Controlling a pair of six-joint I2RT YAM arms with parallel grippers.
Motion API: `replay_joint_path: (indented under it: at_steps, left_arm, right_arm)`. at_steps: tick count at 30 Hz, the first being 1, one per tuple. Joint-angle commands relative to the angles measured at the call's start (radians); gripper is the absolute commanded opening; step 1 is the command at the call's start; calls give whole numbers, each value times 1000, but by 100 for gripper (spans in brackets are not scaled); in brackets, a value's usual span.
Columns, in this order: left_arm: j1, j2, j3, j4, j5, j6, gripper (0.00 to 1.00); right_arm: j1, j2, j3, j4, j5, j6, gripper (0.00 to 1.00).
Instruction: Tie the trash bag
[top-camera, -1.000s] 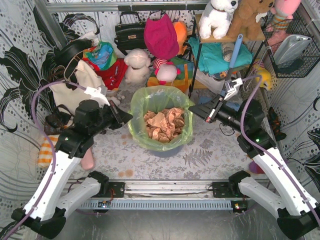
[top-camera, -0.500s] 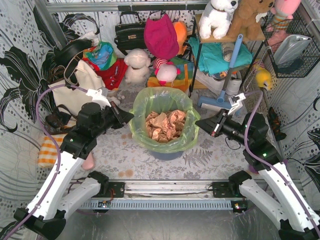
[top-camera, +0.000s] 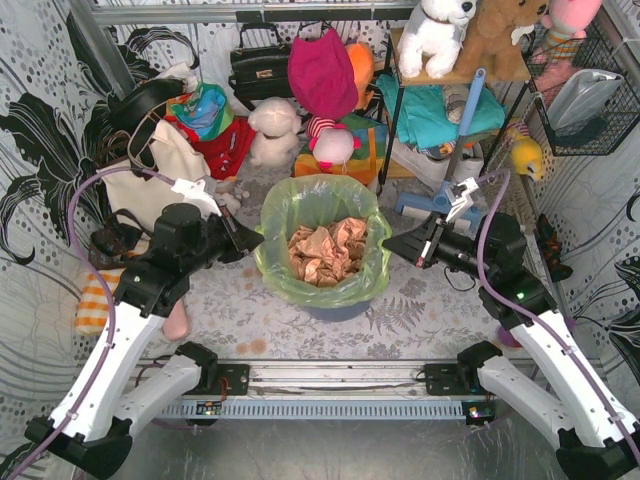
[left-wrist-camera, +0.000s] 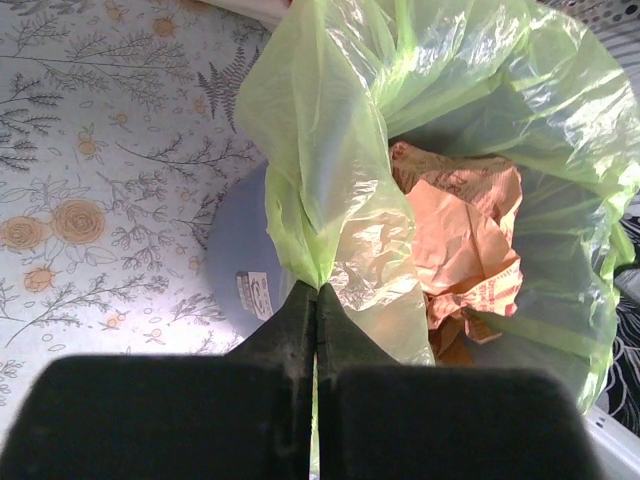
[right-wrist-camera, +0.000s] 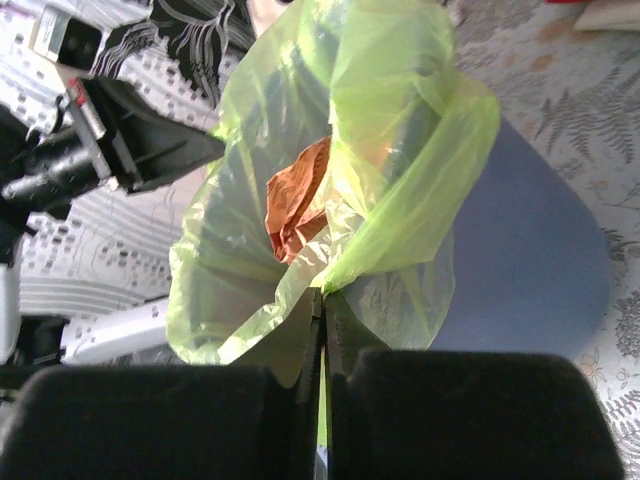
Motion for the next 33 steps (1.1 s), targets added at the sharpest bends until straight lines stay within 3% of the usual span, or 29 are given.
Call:
replay_joint_path:
  at_steps: [1,15,24,28,33]
  left_arm:
    - [0,44,31,-69,-30,55,0]
    - [0,107,-6,-32,-176,43,0]
    - [0,37,19,-99,-150,34,13]
    - [-1,12,34,-109,-72,29,11]
    - [0,-30,18,-126,-7,17,21]
  right_arm:
    - [0,11,-11,58,133,68,0]
    - [1,-23,6,-155,420,83,0]
    - [1,-73,-22,-138,311,65,0]
    - [0,-86,-41,-48,190,65,0]
    - [1,-90,-60,23,77,73,0]
